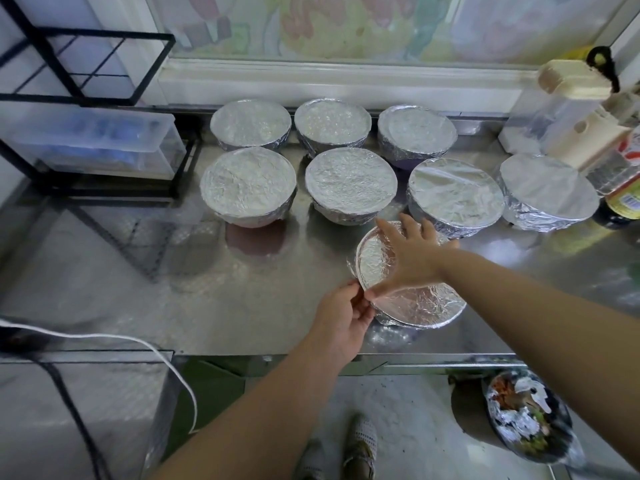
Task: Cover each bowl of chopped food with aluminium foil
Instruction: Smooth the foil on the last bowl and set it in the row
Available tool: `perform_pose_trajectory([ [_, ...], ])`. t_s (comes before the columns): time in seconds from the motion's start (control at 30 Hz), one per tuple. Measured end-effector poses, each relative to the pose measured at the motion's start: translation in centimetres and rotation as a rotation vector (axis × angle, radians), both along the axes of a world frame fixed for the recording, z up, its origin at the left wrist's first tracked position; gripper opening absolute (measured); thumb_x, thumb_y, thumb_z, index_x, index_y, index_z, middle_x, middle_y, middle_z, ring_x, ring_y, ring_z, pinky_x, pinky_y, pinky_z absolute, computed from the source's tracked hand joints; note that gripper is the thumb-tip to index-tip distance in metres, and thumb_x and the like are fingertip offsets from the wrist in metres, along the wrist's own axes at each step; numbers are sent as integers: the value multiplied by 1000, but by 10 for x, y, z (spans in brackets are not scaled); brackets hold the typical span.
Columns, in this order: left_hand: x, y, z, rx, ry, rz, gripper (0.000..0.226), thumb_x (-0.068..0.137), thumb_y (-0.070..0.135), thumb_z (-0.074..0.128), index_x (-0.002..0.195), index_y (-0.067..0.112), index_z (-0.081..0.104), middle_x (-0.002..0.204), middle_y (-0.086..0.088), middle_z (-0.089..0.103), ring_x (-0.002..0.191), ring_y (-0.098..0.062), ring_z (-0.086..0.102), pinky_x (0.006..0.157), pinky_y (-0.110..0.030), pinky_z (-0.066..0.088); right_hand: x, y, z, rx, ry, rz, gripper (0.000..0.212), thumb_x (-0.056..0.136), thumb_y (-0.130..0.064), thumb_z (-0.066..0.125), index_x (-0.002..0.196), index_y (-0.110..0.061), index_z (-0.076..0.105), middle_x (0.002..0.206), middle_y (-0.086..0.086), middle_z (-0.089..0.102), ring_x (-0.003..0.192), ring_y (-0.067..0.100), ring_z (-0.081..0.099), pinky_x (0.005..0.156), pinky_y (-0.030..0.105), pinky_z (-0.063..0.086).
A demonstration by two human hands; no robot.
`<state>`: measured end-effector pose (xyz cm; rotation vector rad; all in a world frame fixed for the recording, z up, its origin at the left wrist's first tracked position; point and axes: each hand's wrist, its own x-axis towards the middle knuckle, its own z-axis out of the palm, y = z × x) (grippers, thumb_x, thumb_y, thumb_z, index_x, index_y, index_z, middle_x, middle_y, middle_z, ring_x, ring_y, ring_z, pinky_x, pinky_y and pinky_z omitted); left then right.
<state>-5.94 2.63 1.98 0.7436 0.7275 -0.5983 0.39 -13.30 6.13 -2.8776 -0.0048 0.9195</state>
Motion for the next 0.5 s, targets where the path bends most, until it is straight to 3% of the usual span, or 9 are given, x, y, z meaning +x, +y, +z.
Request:
perform_pose_trajectory([
  [0.13, 2, 7, 0, -29, -17, -34, 15, 99, 9, 54, 102, 3, 68, 83, -7, 68, 75, -14, 56, 74, -27, 47, 0, 1, 1, -1, -3, 0, 154, 32, -100, 64, 149, -53, -24, 166, -2, -26, 151, 44, -21, 103, 87, 3],
  [0.33, 28, 17, 5, 174, -213, -232, 23, 105, 18, 43, 117, 6, 59, 95, -10, 68, 77, -18, 62, 58, -27, 51, -1, 2, 0, 4, 1, -14, 154, 34, -99, 66, 149, -54, -25, 166, -3, -27, 150, 43, -23, 102, 87, 1],
  [0.5, 48, 17, 1, 338, -329, -458, 17, 106, 22, 42, 96, 19, 55, 85, -2, 63, 73, -16, 58, 65, -30, 51, 0, 2, 0, 0, 8, -11, 155, 32, -100, 65, 148, -53, -26, 166, -2, -28, 150, 44, -24, 101, 87, 1],
])
